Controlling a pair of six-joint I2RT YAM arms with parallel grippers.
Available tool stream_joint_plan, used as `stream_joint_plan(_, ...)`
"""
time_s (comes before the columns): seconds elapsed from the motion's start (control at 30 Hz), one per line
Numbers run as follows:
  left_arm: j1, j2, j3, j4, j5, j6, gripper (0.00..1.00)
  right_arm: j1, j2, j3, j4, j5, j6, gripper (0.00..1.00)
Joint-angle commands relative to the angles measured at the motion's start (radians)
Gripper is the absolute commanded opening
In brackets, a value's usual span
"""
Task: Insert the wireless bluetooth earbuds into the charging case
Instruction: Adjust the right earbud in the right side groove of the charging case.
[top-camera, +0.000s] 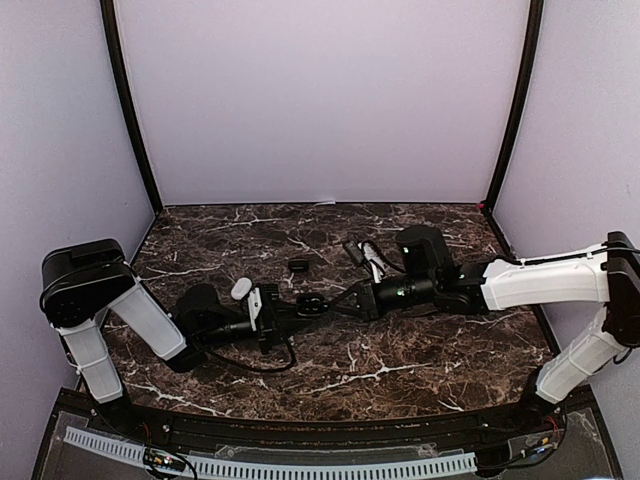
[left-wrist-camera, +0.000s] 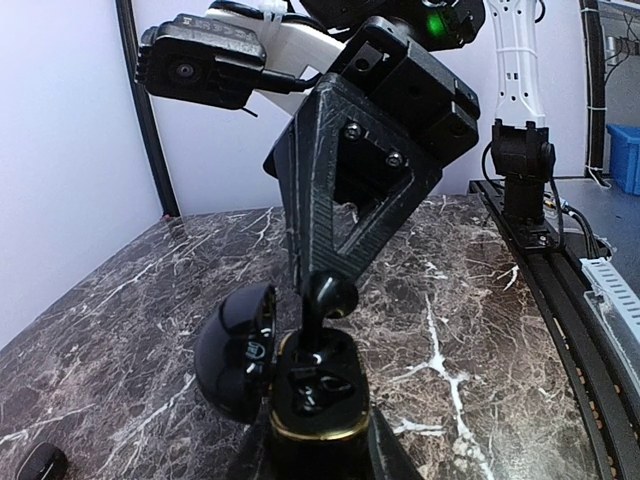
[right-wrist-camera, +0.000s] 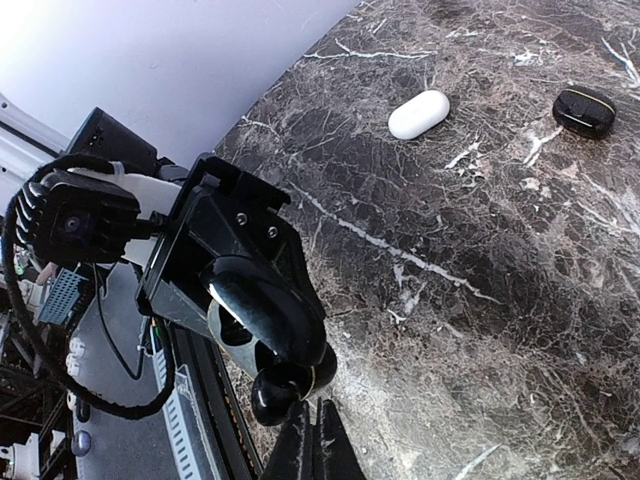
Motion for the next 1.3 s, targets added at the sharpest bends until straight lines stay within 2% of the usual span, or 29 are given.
stream_joint_plan(0.0,0.003,0.0,0.017,0.036,-0.005,-0.011,0.08,0.02,-0.002,-0.01,0.065,-0.043,-0.002,0.0)
stream_joint_plan(0.27,0.003,-0.001,0.018,0.039,-0.015,-0.013,0.08,0.036,0.016,0.005,0.02,-0.026,-0.019,0.0)
stream_joint_plan(0.43,0.003,-0.008,0.012,0.046,-0.007,-0.017,0.08,0.036,-0.019,-0.008,-0.04,0.086,-0.042,0.0)
stream_joint_plan(0.73,0.003,-0.013,0.005,0.05,0.0,-0.024,0.08,0.036,-0.119,-0.045,-0.022,0.161,-0.115,0.1)
stream_joint_plan(0.87,0.003,-0.02,0.005,0.05,0.008,-0.034,0.08,0.036,-0.156,-0.067,0.004,0.158,-0.202,0.18)
stream_joint_plan(1.07,0.004,-0.033,0.001,0.043,0.039,-0.045,0.08,0.034,-0.248,-0.193,0.189,0.099,-0.46,0.27)
stream_joint_plan(1.17,0.013,-0.043,-0.01,0.046,0.057,-0.067,0.08,0.034,-0.275,-0.23,0.228,0.124,-0.567,0.29)
stream_joint_plan(1.27,0.034,-0.049,-0.022,0.058,0.086,-0.113,0.08,0.034,-0.268,-0.228,0.202,0.13,-0.682,0.26)
